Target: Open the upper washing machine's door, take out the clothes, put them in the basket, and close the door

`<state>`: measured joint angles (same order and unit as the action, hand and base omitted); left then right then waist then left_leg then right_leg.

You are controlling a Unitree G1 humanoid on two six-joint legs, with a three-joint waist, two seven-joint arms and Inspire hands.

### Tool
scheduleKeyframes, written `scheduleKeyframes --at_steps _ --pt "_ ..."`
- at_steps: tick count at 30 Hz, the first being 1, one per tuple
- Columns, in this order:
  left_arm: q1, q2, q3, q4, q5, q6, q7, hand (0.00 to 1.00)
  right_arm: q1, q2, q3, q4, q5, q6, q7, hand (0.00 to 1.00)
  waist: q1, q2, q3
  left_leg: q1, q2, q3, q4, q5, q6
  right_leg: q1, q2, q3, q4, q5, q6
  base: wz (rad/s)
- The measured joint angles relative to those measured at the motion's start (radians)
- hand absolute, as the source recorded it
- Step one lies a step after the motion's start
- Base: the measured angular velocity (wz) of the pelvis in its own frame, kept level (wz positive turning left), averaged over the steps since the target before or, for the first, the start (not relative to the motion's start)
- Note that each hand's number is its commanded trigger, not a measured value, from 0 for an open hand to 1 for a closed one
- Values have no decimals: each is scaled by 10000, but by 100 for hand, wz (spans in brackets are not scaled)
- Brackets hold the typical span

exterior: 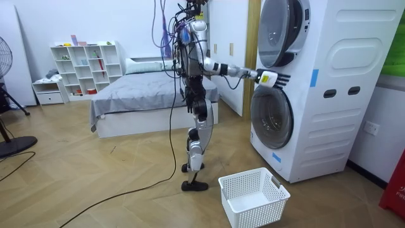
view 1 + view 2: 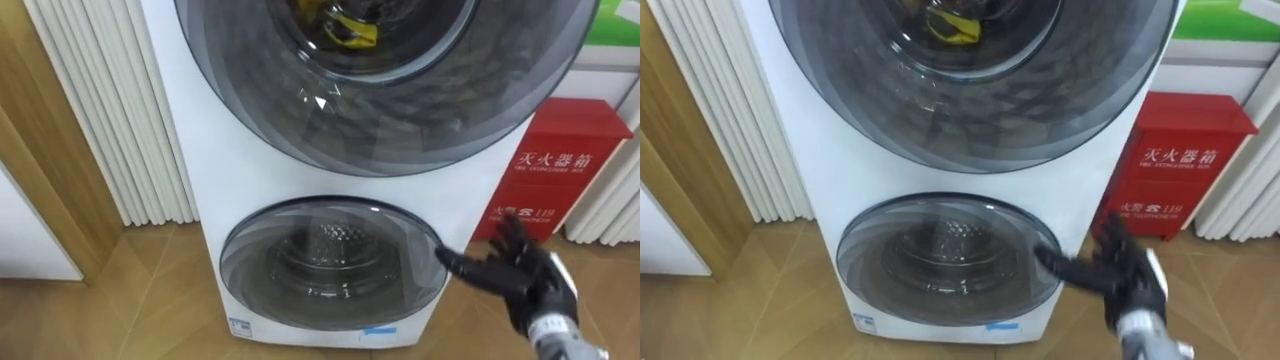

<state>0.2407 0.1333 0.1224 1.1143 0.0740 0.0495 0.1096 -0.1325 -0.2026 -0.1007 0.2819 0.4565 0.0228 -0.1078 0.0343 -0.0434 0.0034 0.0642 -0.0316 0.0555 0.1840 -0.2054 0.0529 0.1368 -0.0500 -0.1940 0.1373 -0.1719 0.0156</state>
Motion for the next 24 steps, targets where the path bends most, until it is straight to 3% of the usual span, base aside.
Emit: scheduleKeyframes --at_steps 7,13,16,20,24 --pt "60 20 3 -29 237 378 -112 0 -1062 -378 -38 -679 99 -2 -393 0 8 47 -14 -40 16 -21 1 1 -1 -11 6 -44 -15 0 0 0" --pt "62 25 19 -94 606 751 -74 0 -1314 -673 -10 -1529 21 12 -818 0 107 -64 -103 -165 21 -23 61 3 0 -137 -1 -27 11 0 0 0" --pt "52 29 24 -231 762 844 -73 0 -1614 -770 -11 -1527 -130 232 -899 0 216 -193 -76 -172 23 -43 114 3 1 -127 -2 -11 34 0 0 0" --pt "24 25 24 -388 773 968 -73 0 -1717 -785 -12 -1530 -324 313 -961 0 278 -397 -98 -174 28 -83 158 3 2 -85 -13 -30 36 0 0 3" --pt "43 30 28 -376 769 1052 -74 0 -1734 -785 -22 -1529 -328 441 -998 0 276 -472 -27 -262 26 -164 195 0 4 -101 -20 -103 84 0 0 3"
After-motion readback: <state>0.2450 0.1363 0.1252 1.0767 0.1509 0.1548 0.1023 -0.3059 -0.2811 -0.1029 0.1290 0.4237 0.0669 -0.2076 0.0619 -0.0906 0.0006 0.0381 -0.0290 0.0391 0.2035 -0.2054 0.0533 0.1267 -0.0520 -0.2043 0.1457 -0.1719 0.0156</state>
